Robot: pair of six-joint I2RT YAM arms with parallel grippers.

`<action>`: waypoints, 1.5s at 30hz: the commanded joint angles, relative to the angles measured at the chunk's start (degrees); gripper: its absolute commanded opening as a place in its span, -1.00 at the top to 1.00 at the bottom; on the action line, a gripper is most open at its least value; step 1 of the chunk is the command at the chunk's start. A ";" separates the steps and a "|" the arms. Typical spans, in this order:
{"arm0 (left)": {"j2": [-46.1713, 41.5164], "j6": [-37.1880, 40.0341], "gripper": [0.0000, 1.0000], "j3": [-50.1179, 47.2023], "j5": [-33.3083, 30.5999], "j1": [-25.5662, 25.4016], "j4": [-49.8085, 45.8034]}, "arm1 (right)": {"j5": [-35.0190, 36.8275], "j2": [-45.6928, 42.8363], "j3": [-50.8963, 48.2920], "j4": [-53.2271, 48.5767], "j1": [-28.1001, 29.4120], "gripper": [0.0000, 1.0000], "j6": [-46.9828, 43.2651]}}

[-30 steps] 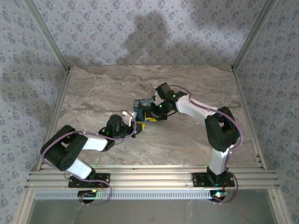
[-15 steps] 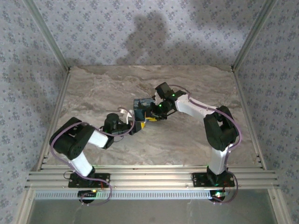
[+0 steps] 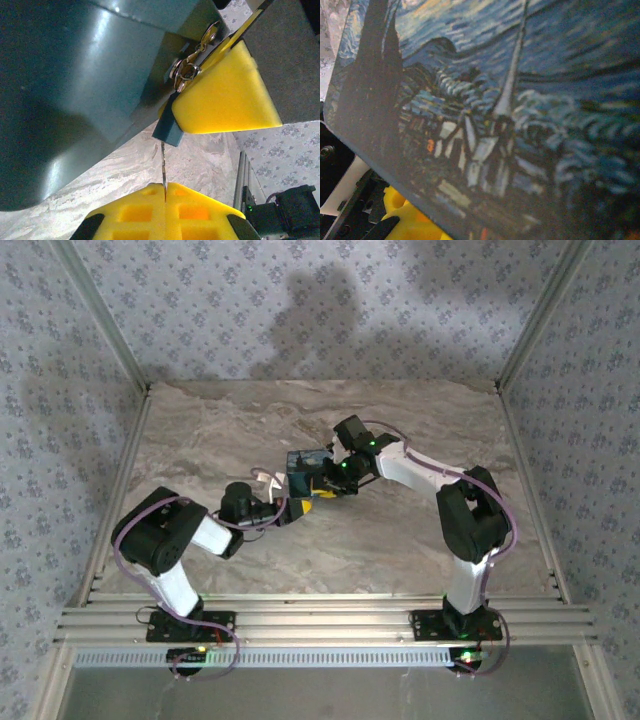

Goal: Unlock a padlock with a key

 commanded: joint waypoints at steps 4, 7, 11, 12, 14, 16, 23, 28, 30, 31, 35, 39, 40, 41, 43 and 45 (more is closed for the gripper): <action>-3.03 4.42 1.00 4.59 -5.48 0.27 7.26 | -9.25 -1.27 -0.85 -4.94 2.90 1.00 0.40; -4.24 7.29 1.00 4.37 -6.52 0.22 4.29 | -9.78 -1.36 -0.76 -4.94 2.94 1.00 0.34; -5.49 8.51 1.00 5.15 -5.16 0.20 2.21 | -9.07 -1.37 -0.35 -7.05 2.93 1.00 -0.95; -5.61 8.48 1.00 5.23 -4.89 0.16 2.43 | -8.68 -1.32 -0.25 -7.48 2.92 1.00 -1.25; -5.79 8.42 1.00 5.33 -4.75 0.16 2.72 | -8.71 -1.21 -0.32 -7.19 2.98 1.00 -1.27; -6.18 9.39 1.00 5.20 -5.79 -0.02 2.08 | -9.18 -1.03 -0.47 -6.68 3.03 1.00 -1.02; -9.88 16.26 1.00 4.17 -14.42 -3.89 -1.39 | -9.08 -0.33 -0.19 -7.79 3.34 1.00 -1.07; -10.78 17.49 1.00 4.53 -15.34 -4.75 -3.40 | -8.02 -0.22 -0.39 -6.72 3.58 1.00 -0.19; -9.51 16.75 1.00 4.38 -14.95 -4.70 -2.53 | -8.12 -0.22 -0.74 -5.03 3.51 1.00 0.96; -8.80 16.15 1.00 4.17 -14.65 -4.69 -1.61 | -8.24 -0.14 -0.82 -4.94 3.52 1.00 1.40; -6.10 14.43 1.00 3.49 -13.99 -4.79 0.88 | -7.58 -0.15 -0.83 -2.83 3.31 1.00 2.38; -7.07 14.79 1.00 1.47 -15.11 -4.83 -0.11 | -4.16 -0.66 -2.07 -1.35 2.53 1.00 3.38; -7.78 15.03 1.00 0.94 -15.42 -4.77 -0.83 | -3.11 -0.66 -2.56 -0.59 2.25 1.00 3.68; -8.79 15.32 1.00 0.23 -15.93 -4.78 -1.88 | -1.61 -0.53 -3.10 0.38 2.13 1.00 3.98; -11.06 15.76 1.00 -1.00 -16.90 -4.62 -4.33 | 1.66 0.18 -3.74 1.57 2.06 1.00 4.10; -14.17 16.58 1.00 -2.14 -17.83 -4.57 -8.15 | 4.78 1.27 -4.13 3.44 2.30 1.00 4.36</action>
